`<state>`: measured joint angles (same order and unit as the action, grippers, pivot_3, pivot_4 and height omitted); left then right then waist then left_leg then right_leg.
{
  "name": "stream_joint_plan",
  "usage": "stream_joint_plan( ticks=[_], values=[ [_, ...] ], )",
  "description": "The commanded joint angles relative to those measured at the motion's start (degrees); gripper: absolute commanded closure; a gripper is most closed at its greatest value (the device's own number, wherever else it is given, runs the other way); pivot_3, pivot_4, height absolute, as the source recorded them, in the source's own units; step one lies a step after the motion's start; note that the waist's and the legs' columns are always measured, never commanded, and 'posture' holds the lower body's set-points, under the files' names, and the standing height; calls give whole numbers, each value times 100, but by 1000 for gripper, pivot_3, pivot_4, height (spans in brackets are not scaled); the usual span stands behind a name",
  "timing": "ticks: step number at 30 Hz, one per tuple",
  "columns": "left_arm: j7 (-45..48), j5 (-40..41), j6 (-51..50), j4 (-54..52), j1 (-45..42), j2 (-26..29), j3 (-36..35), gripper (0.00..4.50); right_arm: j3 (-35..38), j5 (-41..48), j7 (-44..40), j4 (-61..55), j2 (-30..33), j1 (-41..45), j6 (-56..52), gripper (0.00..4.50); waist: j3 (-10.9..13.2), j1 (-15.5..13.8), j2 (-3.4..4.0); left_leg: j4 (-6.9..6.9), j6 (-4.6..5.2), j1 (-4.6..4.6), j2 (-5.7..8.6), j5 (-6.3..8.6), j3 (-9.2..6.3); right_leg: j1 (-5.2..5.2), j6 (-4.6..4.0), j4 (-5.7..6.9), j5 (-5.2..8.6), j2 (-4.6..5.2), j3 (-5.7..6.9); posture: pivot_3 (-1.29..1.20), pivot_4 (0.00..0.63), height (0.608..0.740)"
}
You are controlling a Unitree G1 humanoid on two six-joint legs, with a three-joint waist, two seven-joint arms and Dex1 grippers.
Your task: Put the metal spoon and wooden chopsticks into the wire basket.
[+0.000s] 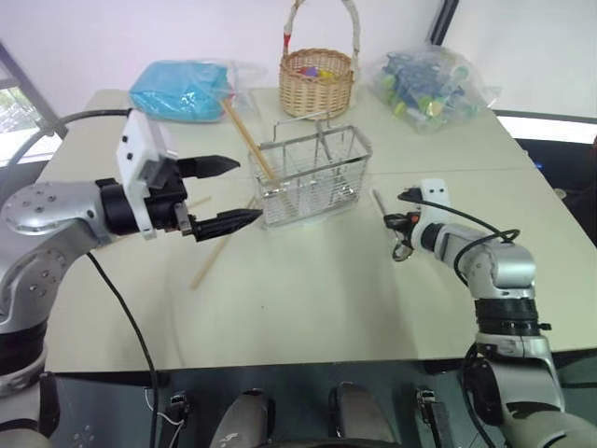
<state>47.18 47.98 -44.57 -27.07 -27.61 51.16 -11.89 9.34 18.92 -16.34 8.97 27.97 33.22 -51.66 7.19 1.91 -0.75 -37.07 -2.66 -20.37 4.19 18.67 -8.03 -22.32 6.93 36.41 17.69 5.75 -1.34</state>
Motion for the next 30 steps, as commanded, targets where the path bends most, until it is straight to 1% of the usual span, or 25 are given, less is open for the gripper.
stream_joint_plan(
  ticks=[1, 2, 4, 9, 11, 17, 23, 30],
  values=[
    [-57, 7, 93, -15, -158, -10, -143, 0, 258, -188, 90, 103, 212, 346, 473, 4450, 0, 26, 0, 1, 0, 0, 0, 0, 1, -1, 0, 0, 0, 0, 0, 0, 150, 740],
    [-59, -3, 110, 5, -173, -21, -142, 0, 262, -225, 104, 176, 225, 415, 582, 4450, 0, 44, 0, 2, 0, 1, -2, 0, 1, -2, 0, 0, 0, -1, 0, 0, 150, 740],
    [-98, -8, 127, 68, -235, -63, -145, 0, 361, -220, 128, 233, 98, 720, 1178, 4450, 1, 81, 2, 2, 0, 2, -6, 0, 3, -2, 0, 0, 0, -5, 0, 0, 150, 740],
    [-127, -53, 169, 206, -337, -132, -137, 0, 473, 230, -109, -72, -550, 1514, 1992, 4450, 5, 207, 8, 4, -3, 5, -15, -2, 5, -13, 0, 2, 0, -12, -2, 0, 150, 740],
    [-173, -90, 198, 264, -382, -182, -141, 0, 486, 333, -76, -81, -822, 1812, 2221, 4450, 5, 212, 8, -1, -4, 5, -15, -2, 2, -17, 0, 23, 0, -12, -1, 0, 150, 740],
    [-206, -163, 262, 379, -494, -255, -127, 0, 372, 386, -13, 454, -1546, 2557, 2914, 4450, 5, 194, 8, 0, -4, 2, -5, -2, -14, -21, -15, 37, -9, -8, 1, 0, 150, 740],
    [-300, -203, 257, 433, -589, -290, -158, 0, 211, 251, -109, 1227, -1934, 2782, 3538, 4450, 4, 211, 8, 1, -4, 4, -3, -2, -14, -28, -21, 60, -13, -7, 1, 0, 150, 740],
    [-512, -149, 203, 400, -682, -285, -273, 0, 62, 84, -319, 1955, -2224, 2613, 4248, 4450, 5, 230, 8, -3, -5, 4, -5, -3, -10, -38, -21, 65, -13, -7, 1, 0, 150, 740]
  ],
)
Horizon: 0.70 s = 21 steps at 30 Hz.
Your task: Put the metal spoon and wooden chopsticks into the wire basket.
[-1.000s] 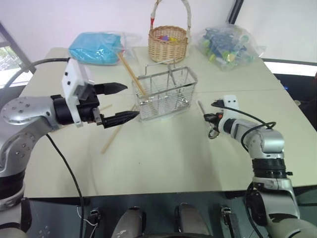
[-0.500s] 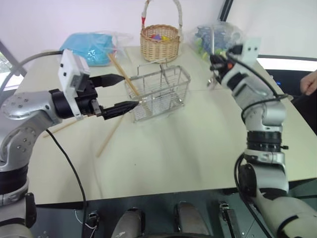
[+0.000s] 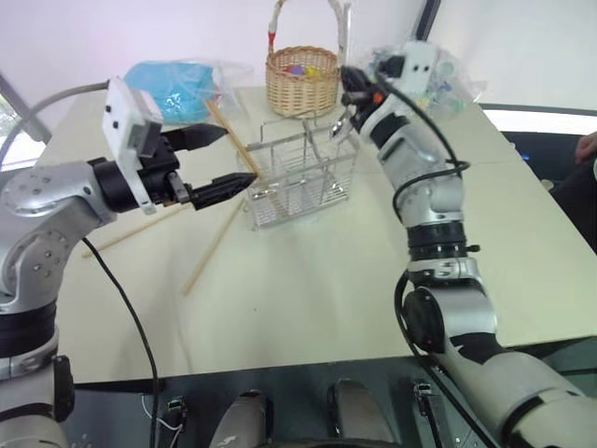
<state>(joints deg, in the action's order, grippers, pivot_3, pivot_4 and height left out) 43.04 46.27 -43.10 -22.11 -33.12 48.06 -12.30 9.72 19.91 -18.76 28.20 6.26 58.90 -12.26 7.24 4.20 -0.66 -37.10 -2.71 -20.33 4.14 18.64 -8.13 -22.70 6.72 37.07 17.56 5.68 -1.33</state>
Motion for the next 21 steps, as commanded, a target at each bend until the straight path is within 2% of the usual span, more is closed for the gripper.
stream_joint_plan(
  ticks=[1, 5, 11, 15, 21],
  values=[
    [-119, 26, 53, -97, -139, 26, -238, 0, 29, -8, -91, 84, -78, 25, 359, 4450, 0, -2, 0, 0, 0, 0, 0, 0, 0, 0, 0, 0, 0, 0, 0, 0, 150, 740],
    [-196, 61, 24, -131, -149, 36, -274, 0, 55, 27, -100, 142, -141, -51, 455, 3153, 0, -4, 0, -1, 0, 0, 0, 0, -1, 0, -1, 1, 0, 0, 0, 0, 150, 740],
    [-216, 55, 47, -98, -63, 101, -350, 0, 104, 34, -4, -81, -39, -166, 358, 66, 0, -4, 0, -1, 0, 0, 0, 0, -1, 0, -1, 1, 0, 0, 0, 0, 150, 740],
    [-221, -22, 73, 50, -2, 118, -425, 0, 158, 156, -149, -493, 285, -159, 77, 66, 1, -11, 1, -1, 0, -1, 1, 0, -1, 0, -1, 1, 0, 0, 0, 0, 150, 740],
    [-99, -546, 167, 496, 396, 474, -439, 0, 279, 924, -1228, -1402, 1320, 129, -974, 66, 2, -15, 3, 3, 0, -2, 1, 0, -1, -1, -1, -1, 0, 0, 0, 0, 150, 740]
  ],
)
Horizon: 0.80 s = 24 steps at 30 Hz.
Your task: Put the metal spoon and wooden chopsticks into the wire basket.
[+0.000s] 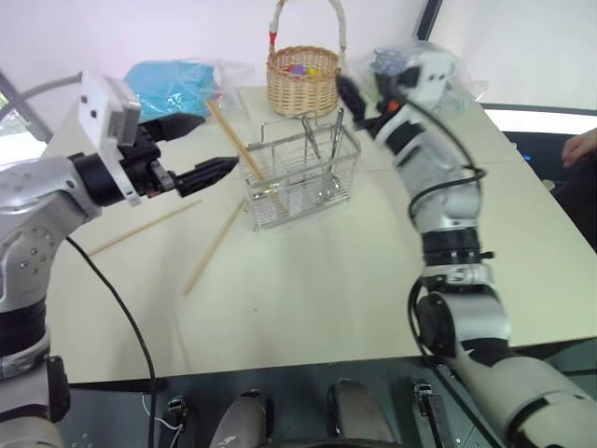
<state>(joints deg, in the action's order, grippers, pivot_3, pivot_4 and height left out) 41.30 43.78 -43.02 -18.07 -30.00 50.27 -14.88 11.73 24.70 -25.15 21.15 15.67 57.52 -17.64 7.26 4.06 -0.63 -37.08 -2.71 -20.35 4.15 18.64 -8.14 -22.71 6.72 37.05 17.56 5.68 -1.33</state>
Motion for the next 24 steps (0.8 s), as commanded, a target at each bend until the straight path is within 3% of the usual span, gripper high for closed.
stream_joint_plan(
  ticks=[1, 7, 10, 12, 18, 24],
  values=[
    [96, -417, 166, 160, 156, 347, -154, 0, 43, 556, -833, -888, 582, 254, -631, 66, 0, -2, 0, 1, 0, 0, -1, 0, 0, 0, 0, 0, 0, 0, 0, 0, 150, 740],
    [85, -881, -211, 600, 243, 750, 104, 0, -247, 1334, -2270, -2423, 1788, -569, -1845, 66, -2, -32, -3, 11, 5, -2, -2, 3, -3, 4, 0, -4, 0, 1, 0, 0, 150, 740],
    [275, -1090, -248, 971, 311, 911, 220, 0, -259, 1872, -2894, -3556, 2328, -1694, -2355, 66, -2, -113, -3, 6, 11, -4, 1, 6, -2, 10, 0, -7, 0, 5, 0, 0, 150, 740],
    [745, -1303, 273, 1412, 486, 1054, 210, 0, -193, 2141, -3185, -4112, 2601, -2473, -2533, 66, -2, -162, -4, 7, 13, -7, 4, 7, 1, 7, 0, -8, 0, 9, 0, 0, 150, 740],
    [2263, -1494, 1298, 2899, 563, 1291, 205, 0, -136, 2307, -2930, -4651, 2695, -3356, -2702, 66, -1, -165, -6, -1, 14, -2, 2, 8, 15, 8, 0, -12, 0, 15, 3, 0, 150, 740],
    [2906, -2065, 2131, 4365, 44, 1076, 634, 0, -50, 2387, -2471, -4668, 2577, -3412, -2798, 66, -2, -215, -11, -3, 15, -3, 4, 8, 14, 8, 1, -10, 0, 13, 7, 0, 150, 740]
  ],
)
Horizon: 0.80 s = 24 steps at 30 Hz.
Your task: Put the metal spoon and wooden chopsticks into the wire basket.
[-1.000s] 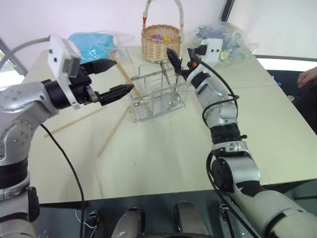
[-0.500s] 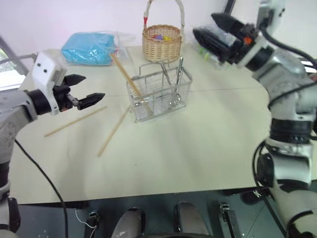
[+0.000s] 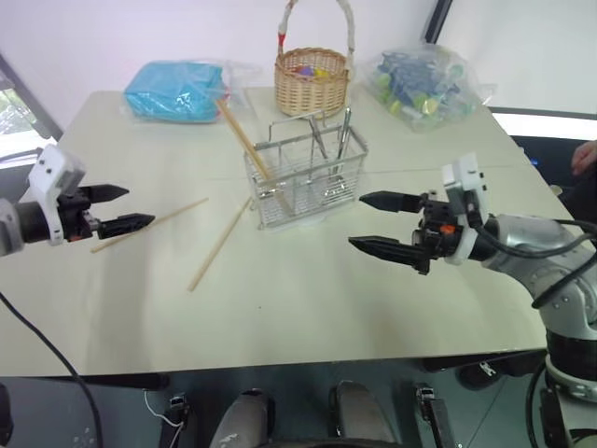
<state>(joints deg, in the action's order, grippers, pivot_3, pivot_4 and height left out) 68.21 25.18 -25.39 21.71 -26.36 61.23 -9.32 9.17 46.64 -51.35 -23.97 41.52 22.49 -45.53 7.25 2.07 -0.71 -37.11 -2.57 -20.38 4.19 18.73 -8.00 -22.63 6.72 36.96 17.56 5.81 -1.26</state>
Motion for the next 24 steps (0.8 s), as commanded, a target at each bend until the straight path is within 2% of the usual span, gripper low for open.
stream_joint_plan(
  ticks=[1, 6, 11, 17, 24],
  values=[
    [270, -354, 521, 746, -537, -86, 180, 0, 218, 214, 215, -171, -17, 83, -35, 66, -2, -32, -9, -1, 0, 0, 1, 0, -3, 1, 0, 2, 0, 0, 1, 0, 150, 740],
    [234, -1195, 1409, 2679, -1776, -513, 696, 0, 261, 362, 497, -271, -4, 28, -150, 66, -7, -129, -24, -5, 0, -1, 7, 0, -3, 3, 1, 3, -1, 0, 9, 0, 150, 740],
    [-178, -2016, 2418, 4133, -2463, -916, 1083, 0, 303, 471, 773, -321, 3, 37, -255, 66, -8, -105, -29, -4, 1, -1, 9, 0, -2, -1, 8, 9, -4, 1, 19, 0, 150, 740],
    [-507, -2634, 2874, 4875, -2836, -1309, 1336, 0, 439, 657, 1098, -414, 48, -17, -372, 66, -8, -79, -40, -5, 1, -2, 6, 0, -2, -4, 8, 12, -4, 0, 28, 0, 150, 740],
    [-1116, -2949, 2970, 5269, -2901, -1540, 1238, 0, 723, 981, 1465, -624, 200, -124, -645, 66, -10, -92, -44, -6, 1, -2, 6, 0, -3, -3, 9, 14, -5, 3, 29, 0, 150, 740]
  ],
)
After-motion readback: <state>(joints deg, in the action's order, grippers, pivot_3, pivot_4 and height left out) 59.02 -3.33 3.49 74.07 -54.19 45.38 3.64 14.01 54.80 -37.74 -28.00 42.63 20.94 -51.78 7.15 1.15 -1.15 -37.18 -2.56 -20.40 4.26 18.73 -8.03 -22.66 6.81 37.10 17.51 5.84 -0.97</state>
